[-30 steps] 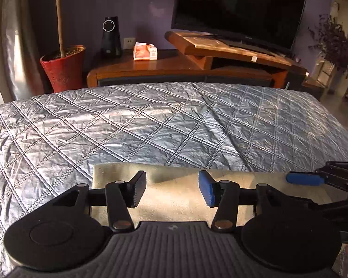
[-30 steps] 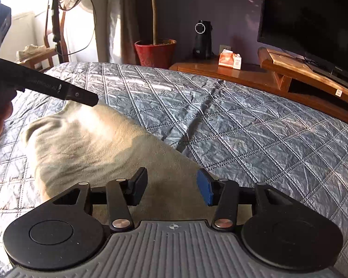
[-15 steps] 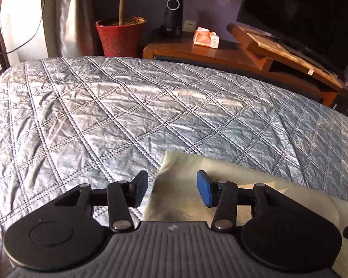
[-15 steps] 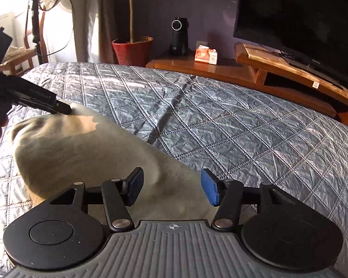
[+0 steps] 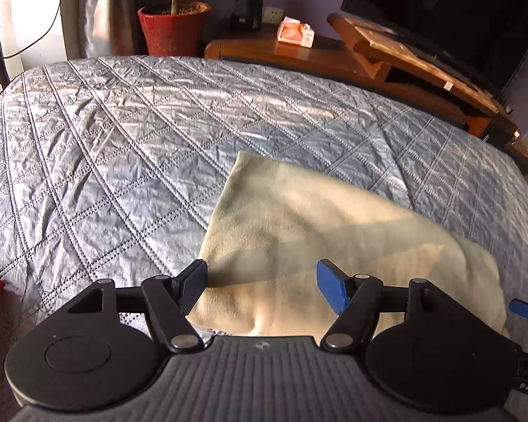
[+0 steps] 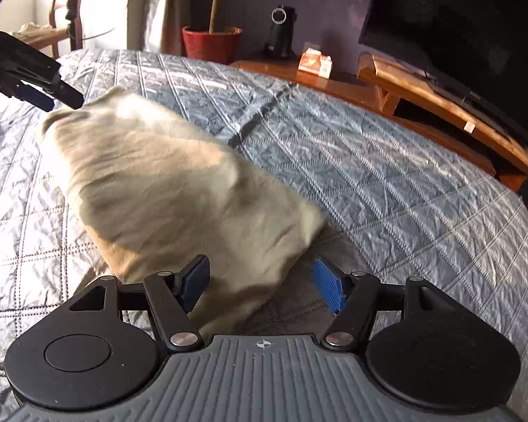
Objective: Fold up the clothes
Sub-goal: 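Move both open grippers to the end of the folded bundle, then grasp the bundle end with both grippers and lift it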
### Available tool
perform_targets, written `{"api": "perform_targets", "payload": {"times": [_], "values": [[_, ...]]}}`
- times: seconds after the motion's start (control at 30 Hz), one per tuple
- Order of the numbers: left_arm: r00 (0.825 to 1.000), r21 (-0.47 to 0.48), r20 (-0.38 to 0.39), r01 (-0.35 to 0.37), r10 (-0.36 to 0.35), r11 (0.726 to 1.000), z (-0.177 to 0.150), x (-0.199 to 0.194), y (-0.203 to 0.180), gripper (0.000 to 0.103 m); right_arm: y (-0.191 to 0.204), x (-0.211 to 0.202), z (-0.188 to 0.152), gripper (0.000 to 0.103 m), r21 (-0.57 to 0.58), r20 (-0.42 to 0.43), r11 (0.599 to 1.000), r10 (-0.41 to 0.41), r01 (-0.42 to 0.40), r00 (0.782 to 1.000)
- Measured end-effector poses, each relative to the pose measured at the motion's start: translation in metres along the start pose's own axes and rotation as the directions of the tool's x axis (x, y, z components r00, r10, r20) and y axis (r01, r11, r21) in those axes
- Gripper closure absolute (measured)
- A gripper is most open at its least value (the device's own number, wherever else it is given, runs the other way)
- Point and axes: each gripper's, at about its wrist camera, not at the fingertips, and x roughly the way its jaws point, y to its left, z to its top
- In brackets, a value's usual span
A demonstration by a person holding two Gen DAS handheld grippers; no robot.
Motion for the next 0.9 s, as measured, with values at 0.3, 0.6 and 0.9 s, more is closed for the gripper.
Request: {"api": "perform_targets", "payload": {"times": [0.3, 0.6, 0.9], "values": [[0.999, -0.332, 0.035, -0.001, 0.013, 0.943, -0.003, -0.038, 0.070, 0.041, 0.042, -0.026, 0.016, 0.028, -0.224, 0.122, 0.973, -0.025, 0.052, 0.992], [0.989, -0.591, 0.007, 0.125, -0.150, 0.797, -0.032, -0.031, 0.081, 0.033, 0.172, 0.022, 0.074, 0.025, -0.548, 0.096, 0.827, 0.210, -0.124, 0.973], [0.973, -0.643, -0.010, 0.170, -0.230, 0.747, -0.044, -0.026, 0.072, 0.031, 0.169, 0.047, 0.093, 0.074, -0.520, 0.061, 0.833, 0.260, -0.192, 0.964]]}}
